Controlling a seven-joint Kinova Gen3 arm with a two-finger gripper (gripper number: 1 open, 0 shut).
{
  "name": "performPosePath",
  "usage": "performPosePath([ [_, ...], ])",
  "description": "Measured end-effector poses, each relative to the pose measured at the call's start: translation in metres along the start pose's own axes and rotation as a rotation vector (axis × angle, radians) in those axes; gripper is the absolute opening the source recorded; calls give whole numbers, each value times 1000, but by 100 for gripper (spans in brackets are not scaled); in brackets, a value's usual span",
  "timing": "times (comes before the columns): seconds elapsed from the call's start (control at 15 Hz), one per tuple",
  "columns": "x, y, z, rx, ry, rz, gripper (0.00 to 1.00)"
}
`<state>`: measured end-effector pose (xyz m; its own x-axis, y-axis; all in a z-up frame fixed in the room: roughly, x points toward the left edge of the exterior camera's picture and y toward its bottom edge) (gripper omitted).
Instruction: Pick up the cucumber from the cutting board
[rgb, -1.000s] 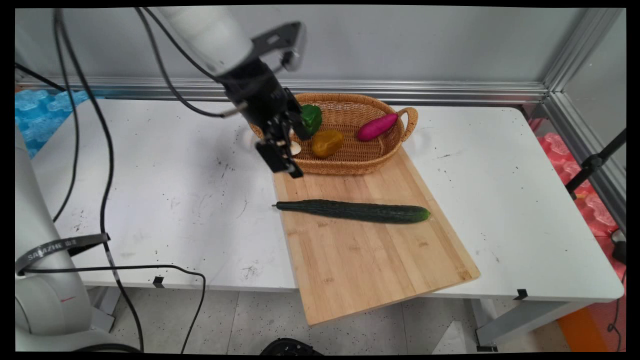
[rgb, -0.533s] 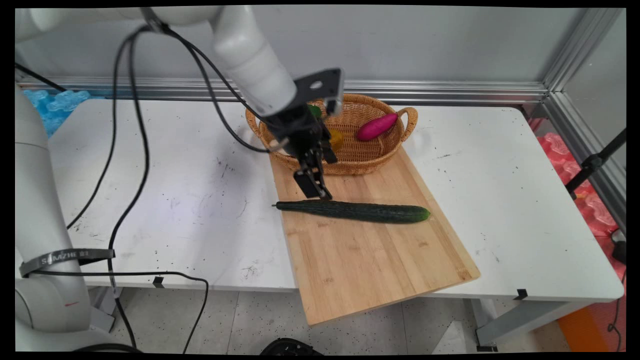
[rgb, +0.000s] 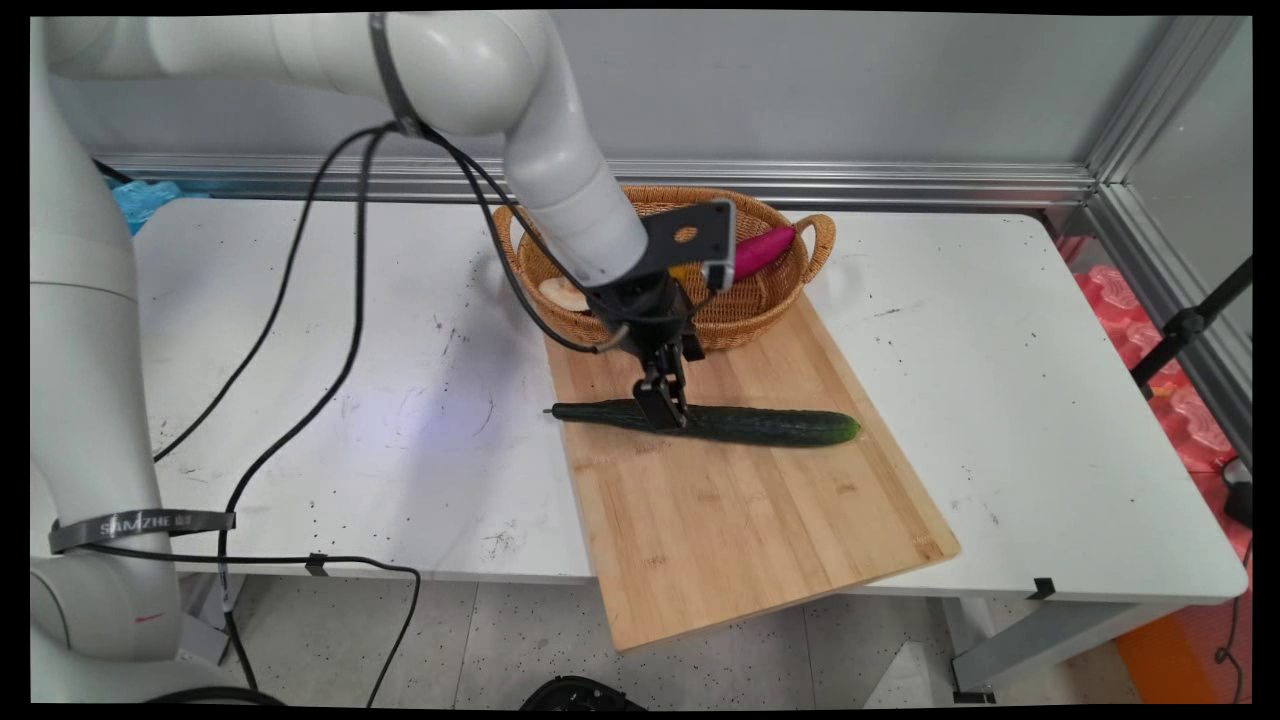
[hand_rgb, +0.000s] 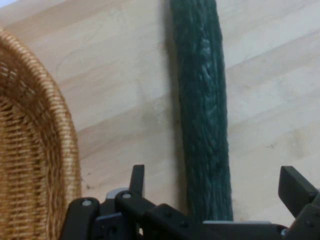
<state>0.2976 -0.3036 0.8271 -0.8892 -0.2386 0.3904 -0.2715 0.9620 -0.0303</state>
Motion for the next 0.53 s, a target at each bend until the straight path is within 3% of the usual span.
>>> performPosePath([
  [0.53,8,-3,36,-2,-22,13,100],
])
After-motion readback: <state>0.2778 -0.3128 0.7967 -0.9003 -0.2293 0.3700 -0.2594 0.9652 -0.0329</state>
